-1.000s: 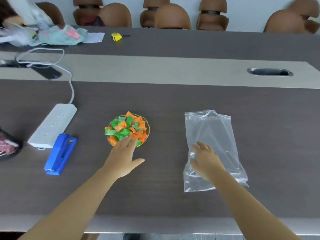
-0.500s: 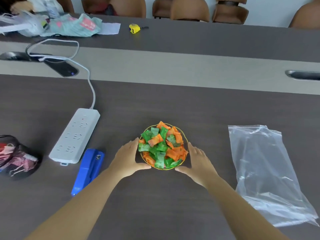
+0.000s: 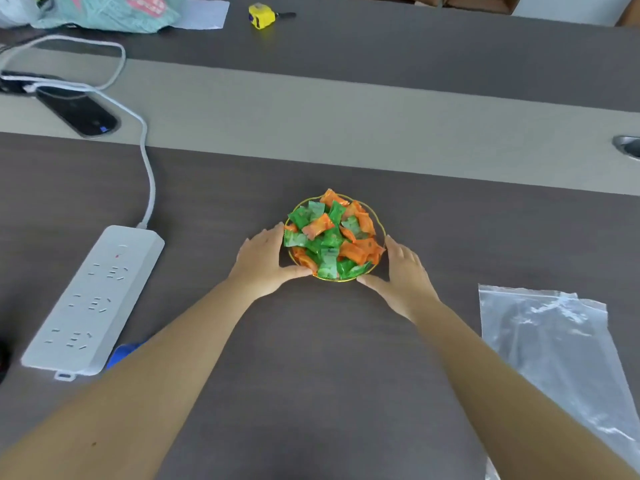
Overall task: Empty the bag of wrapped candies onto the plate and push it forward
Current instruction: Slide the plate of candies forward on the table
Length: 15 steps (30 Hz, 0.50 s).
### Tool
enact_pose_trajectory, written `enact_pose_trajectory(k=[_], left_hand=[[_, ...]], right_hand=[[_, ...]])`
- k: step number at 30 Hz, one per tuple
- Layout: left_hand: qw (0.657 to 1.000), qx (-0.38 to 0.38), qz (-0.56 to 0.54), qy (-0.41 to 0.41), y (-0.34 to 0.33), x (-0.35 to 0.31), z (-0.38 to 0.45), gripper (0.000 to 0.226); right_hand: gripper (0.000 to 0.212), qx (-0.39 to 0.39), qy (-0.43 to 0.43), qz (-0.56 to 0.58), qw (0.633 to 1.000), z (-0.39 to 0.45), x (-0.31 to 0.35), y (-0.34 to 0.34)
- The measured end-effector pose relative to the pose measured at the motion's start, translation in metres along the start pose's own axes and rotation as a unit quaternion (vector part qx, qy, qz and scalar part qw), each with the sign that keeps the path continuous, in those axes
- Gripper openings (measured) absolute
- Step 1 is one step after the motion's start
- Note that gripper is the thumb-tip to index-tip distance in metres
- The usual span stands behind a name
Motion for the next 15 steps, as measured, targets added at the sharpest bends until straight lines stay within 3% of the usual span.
enact_pose_trajectory(k=[6,15], left_hand=[[0.998,-0.052,-0.025,-0.008,0.023,-0.001,0.084,0.073],[0.995,-0.073,-0.057,-0.048,0.053,-0.02,0.205,0.08]], right_hand=[[0.071,-0.036,0.018,0.033,0.999,0.086,0.005,0.016],[0.06,-0.069,0.032,0.061,0.995,0.206,0.005,0.053]])
Point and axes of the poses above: each hand's wrist, its own z-axis towards the middle knuckle, its own y-axis out of the back of the hand, x = y × z, the point moved 6 cm from there along z, towards the middle knuckle, and after that the axes turned 1 degree about x, right-handed, at the moved point
